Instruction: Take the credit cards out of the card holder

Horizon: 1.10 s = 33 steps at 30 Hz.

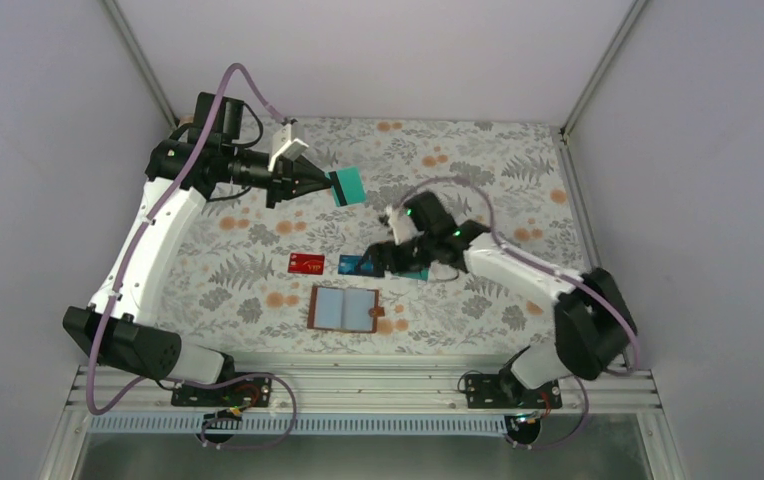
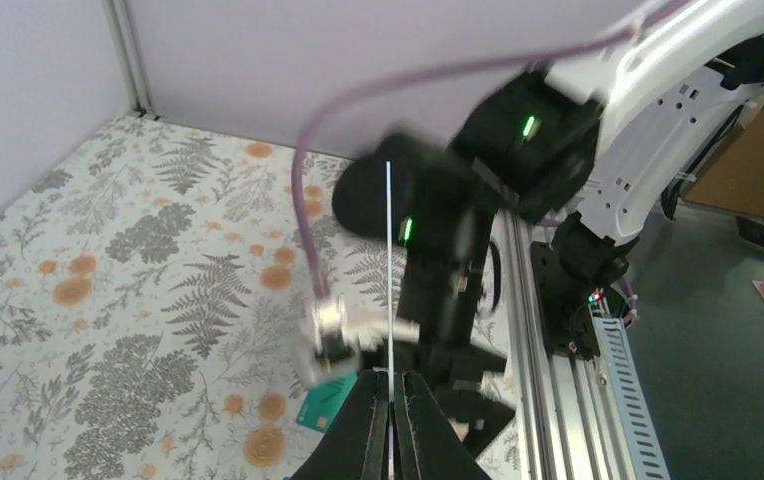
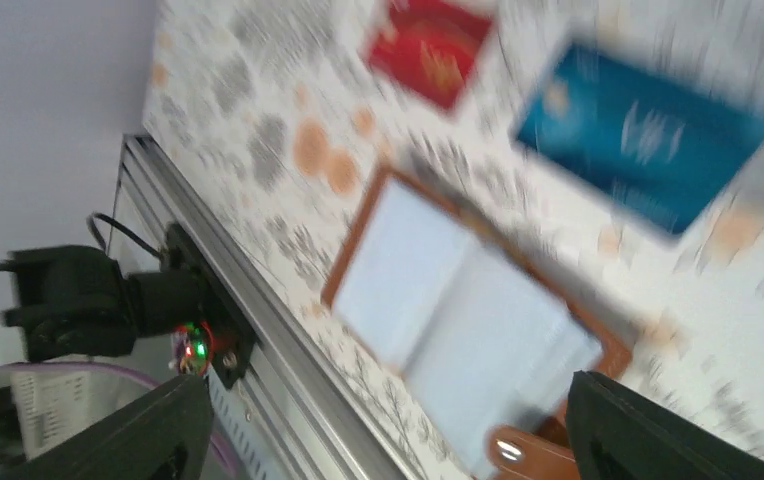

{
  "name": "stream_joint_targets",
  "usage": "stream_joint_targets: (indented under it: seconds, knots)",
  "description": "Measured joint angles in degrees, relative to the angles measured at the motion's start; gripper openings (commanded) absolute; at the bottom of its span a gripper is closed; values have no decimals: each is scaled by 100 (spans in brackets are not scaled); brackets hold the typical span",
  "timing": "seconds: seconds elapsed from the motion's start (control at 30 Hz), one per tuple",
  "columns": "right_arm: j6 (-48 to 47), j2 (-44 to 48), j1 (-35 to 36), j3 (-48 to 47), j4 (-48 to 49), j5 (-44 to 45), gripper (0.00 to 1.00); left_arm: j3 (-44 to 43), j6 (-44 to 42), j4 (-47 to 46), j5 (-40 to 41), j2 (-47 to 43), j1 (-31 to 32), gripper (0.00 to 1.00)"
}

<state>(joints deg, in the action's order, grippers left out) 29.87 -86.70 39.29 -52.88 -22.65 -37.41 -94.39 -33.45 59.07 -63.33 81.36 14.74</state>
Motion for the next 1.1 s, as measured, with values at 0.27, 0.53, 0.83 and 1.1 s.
stream_joint_targets:
  seconds: [0.27,0.53,0.83,1.1]
  knots:
    - [-1561,2155,-44,-1690,13,741,84,0,-223,221,-195,2,0,2]
    - [-2680,2343,-31,-2177,656,651,61,-2,-619,568,-459,0,2,2]
    - [-3080,1578,-31,-2406,529,323,47,-66,-824,752,-640,-2,2,2]
    - [-3165,1353,-31,-2417,470,31,6,-66,-885,796,-713,-2,2,2]
